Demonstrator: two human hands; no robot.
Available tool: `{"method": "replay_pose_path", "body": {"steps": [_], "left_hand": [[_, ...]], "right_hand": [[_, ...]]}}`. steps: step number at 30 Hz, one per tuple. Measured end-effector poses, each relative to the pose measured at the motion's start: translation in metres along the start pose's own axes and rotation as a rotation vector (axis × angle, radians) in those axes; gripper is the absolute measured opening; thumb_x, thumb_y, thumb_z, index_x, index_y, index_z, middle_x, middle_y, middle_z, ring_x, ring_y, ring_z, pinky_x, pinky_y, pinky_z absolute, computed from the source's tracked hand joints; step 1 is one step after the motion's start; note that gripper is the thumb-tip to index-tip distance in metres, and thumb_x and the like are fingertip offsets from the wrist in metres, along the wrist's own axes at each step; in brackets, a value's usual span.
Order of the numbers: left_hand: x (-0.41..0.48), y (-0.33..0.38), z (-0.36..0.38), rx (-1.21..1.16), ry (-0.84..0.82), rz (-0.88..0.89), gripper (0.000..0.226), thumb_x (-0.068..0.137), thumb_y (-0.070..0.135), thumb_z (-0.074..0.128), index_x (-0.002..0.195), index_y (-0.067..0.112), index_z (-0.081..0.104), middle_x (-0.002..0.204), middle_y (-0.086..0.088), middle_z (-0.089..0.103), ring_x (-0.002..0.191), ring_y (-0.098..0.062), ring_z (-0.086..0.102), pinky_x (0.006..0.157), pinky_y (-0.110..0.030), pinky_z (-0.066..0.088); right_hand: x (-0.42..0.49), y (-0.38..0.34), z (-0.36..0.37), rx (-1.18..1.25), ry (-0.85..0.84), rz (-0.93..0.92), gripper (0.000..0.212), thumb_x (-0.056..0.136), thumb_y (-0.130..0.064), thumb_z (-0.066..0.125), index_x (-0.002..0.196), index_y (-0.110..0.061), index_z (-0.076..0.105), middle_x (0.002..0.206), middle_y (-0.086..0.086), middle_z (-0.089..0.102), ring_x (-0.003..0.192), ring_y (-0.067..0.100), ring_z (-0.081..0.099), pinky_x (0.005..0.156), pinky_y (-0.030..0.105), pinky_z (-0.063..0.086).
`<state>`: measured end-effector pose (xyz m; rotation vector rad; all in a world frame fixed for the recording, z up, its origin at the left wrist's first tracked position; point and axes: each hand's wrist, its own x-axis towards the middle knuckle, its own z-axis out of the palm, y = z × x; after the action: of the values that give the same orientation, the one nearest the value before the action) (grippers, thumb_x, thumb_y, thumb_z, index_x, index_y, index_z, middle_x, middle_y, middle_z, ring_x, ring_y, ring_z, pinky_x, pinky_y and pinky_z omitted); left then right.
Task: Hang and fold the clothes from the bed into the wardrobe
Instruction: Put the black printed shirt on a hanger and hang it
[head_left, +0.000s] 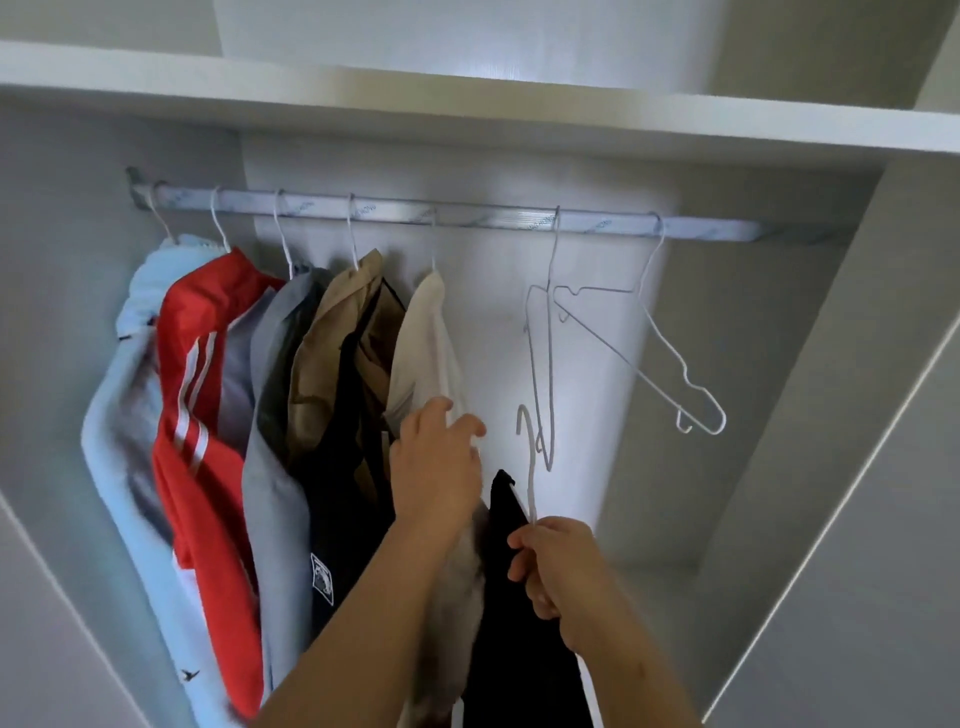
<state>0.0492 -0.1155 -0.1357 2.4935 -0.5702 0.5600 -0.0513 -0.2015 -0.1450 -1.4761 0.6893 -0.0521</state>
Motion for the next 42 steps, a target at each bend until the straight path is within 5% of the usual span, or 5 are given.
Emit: {"method": "replay_pose_path", "body": {"steps": [6,12,30,39,42], "left_hand": [[0.054,-0.028,0.013,0.048,-0.073,-0.026,0.038,0.087,0.019,0.057,0.122,0.032,0.049,0.148,0.003,0.018,0.131,-0.021,0.028,0.100,-0.037,0.041],[0.094,-0.050,-0.001,-0.119,-0.171,-0.139,0.020,0.093,0.021,0.046,0.106,0.028,0.059,0.123,0.005,0.046,0.095,-0.013,0.050,0.075,-0.026,0.044],[0.187,-0.051,0.028,-0.388,-0.057,-0.114,0.030,0.089,0.013,0.047,0.113,0.031,0.054,0.123,0.002,0.048,0.105,-0.019,0.050,0.078,-0.029,0.042],[0.188,-0.047,0.042,-0.496,0.063,-0.166,0.034,0.087,0.006,0.048,0.111,0.029,0.056,0.125,0.005,0.051,0.110,-0.019,0.049,0.089,-0.030,0.043],[0.181,-0.048,0.039,-0.525,0.036,-0.183,0.042,0.087,0.003,0.047,0.118,0.031,0.053,0.130,0.006,0.049,0.116,-0.018,0.047,0.095,-0.031,0.041]], "right_hand": [[0.040,-0.032,0.031,0.069,0.022,-0.037,0.021,0.090,0.001,0.042,0.073,-0.003,0.054,0.049,0.009,0.053,0.026,0.010,0.028,0.031,0.014,0.020],[0.074,-0.068,0.033,0.127,0.063,-0.110,0.018,0.088,0.002,0.044,0.073,-0.001,0.054,0.045,0.007,0.054,0.026,0.010,0.030,0.031,0.013,0.021],[0.167,-0.233,0.047,0.279,-0.081,-0.305,0.025,0.092,0.000,0.029,0.075,-0.001,0.049,0.038,0.005,0.054,0.024,0.006,0.031,0.028,0.010,0.021],[0.215,-0.212,0.056,0.177,-0.067,-0.256,0.019,0.093,-0.005,0.040,0.080,-0.007,0.055,0.043,0.001,0.060,0.027,0.008,0.040,0.030,0.013,0.029],[0.214,-0.200,0.056,-0.040,0.032,-0.379,0.019,0.095,-0.014,0.043,0.082,-0.014,0.056,0.063,0.002,0.066,0.048,0.010,0.053,0.047,0.020,0.044]]}}
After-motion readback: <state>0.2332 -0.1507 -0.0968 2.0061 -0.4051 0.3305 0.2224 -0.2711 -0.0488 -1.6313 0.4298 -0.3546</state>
